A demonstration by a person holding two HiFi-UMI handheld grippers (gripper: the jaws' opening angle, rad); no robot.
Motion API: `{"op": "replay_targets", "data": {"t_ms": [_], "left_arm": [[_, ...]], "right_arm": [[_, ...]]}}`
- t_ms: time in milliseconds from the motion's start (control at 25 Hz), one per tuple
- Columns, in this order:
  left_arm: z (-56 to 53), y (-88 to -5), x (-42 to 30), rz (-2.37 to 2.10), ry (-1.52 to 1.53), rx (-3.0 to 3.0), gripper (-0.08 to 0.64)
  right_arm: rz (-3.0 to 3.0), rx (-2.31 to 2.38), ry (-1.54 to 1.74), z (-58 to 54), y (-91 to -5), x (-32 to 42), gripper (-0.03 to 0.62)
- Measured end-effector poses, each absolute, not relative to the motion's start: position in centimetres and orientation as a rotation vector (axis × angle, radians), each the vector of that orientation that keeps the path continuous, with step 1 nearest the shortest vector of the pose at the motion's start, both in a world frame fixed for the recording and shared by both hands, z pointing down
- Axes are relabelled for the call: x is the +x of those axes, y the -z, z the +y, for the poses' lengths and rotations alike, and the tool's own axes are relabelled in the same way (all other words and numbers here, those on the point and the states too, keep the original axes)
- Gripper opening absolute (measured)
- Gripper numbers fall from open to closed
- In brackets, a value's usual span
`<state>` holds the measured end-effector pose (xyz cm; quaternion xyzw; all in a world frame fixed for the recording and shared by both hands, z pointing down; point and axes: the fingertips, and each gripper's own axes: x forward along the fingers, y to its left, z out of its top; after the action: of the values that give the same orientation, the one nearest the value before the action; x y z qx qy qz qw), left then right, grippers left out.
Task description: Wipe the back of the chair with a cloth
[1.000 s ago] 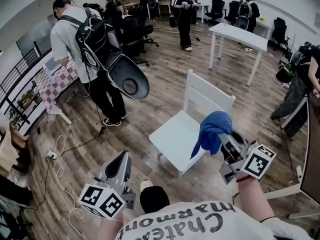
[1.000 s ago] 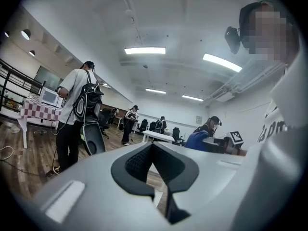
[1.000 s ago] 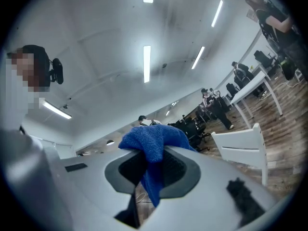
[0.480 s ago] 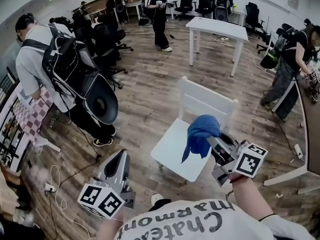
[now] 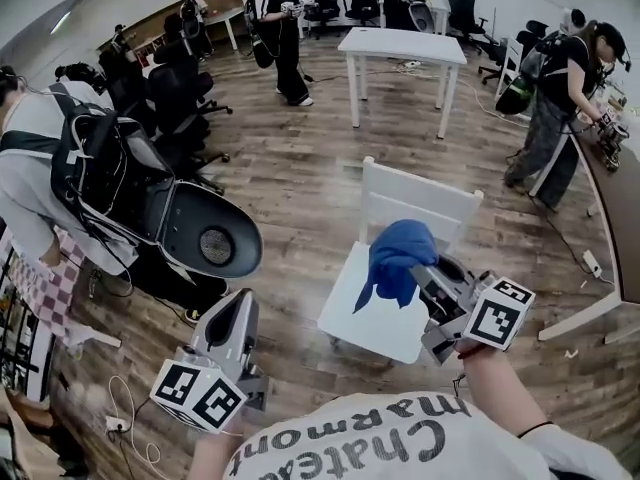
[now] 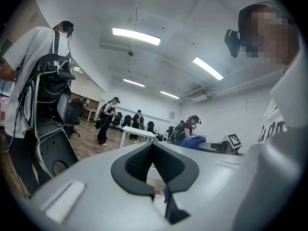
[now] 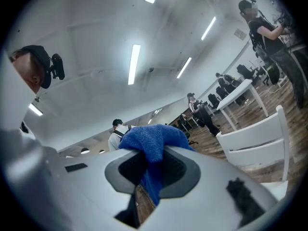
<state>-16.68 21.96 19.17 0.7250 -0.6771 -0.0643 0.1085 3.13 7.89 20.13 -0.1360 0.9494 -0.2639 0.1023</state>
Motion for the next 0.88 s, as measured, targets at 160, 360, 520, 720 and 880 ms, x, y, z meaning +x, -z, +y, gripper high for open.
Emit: {"op": "replay_targets", "data": {"t_ms": [160, 360, 520, 720, 880], "left_arm": [[19.8, -18.6, -17.3, -1.946, 0.150, 2.203, 0.009], [17.3, -19.7, -18.0, -1.870, 0.130, 2.228, 0.009], [15.8, -21.2, -18.1, -1.783, 0.139, 2.234, 0.009], [13.2, -23.6, -17.9, -1.702, 0.126, 2.210, 0.009], [9.9, -25.1, -19.8, -1.718, 0.052, 2.185, 0.009]], "right_arm": [[2.781, -0.464, 0.759, 6.5, -20.2, 2.8, 0.067], [2.749, -0.556, 0.780, 4.6, -21.1, 2.3, 0.067], [2.743, -0.636, 0.821, 3.6, -22.1, 1.7, 0.067], [2.734, -0.789, 0.898, 0.3, -25.4, 1.1, 0.067], [2.705, -0.853, 0.979, -4.7, -28.4, -0.8, 0.067]]}}
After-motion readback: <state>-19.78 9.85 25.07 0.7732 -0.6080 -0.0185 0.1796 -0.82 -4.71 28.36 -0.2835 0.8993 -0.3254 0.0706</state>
